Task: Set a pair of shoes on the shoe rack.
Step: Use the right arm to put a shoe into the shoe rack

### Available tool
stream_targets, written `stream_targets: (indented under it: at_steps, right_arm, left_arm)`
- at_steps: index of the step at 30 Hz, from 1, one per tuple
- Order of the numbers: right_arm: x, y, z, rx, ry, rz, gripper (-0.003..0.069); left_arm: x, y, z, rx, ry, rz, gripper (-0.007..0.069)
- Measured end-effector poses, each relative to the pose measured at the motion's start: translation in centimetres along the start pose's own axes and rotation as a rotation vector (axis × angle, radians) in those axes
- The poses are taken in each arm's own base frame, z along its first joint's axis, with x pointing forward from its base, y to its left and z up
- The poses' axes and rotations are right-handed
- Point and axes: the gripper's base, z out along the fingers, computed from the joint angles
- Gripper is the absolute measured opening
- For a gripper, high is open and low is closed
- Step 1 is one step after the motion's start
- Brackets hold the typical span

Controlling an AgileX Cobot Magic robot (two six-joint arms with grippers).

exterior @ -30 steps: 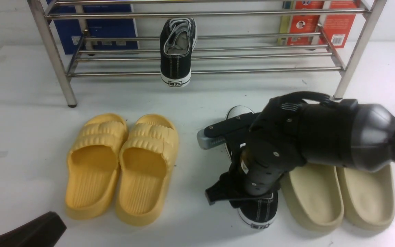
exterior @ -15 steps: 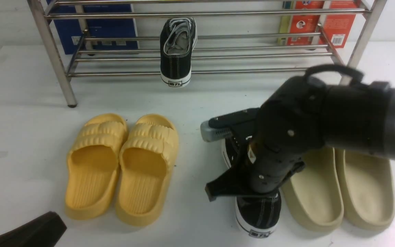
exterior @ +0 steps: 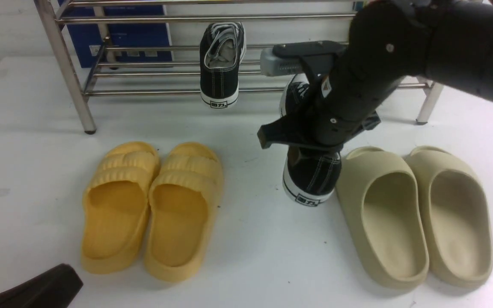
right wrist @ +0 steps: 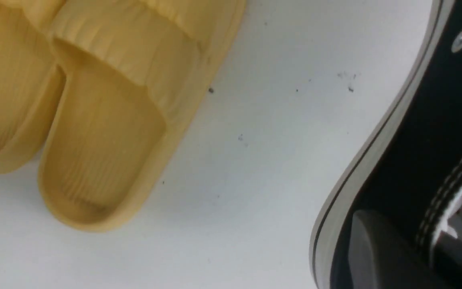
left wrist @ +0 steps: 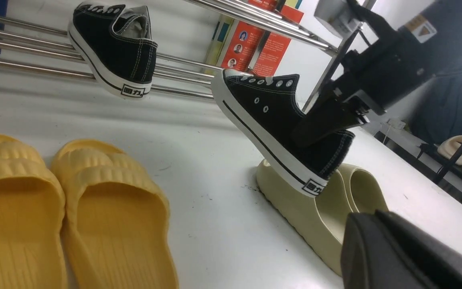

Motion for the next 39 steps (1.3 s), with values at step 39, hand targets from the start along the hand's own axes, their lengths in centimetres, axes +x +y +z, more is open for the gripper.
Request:
stream_targets:
  at_steps: [39]
  right_arm:
    - [-11.5, -4.7, 6.8, 0.09, -0.231, -0.141, 0.0039]
  left_arm:
    - [0.0, 0.0, 0.0, 0.0, 0.0, 0.0, 0.0029]
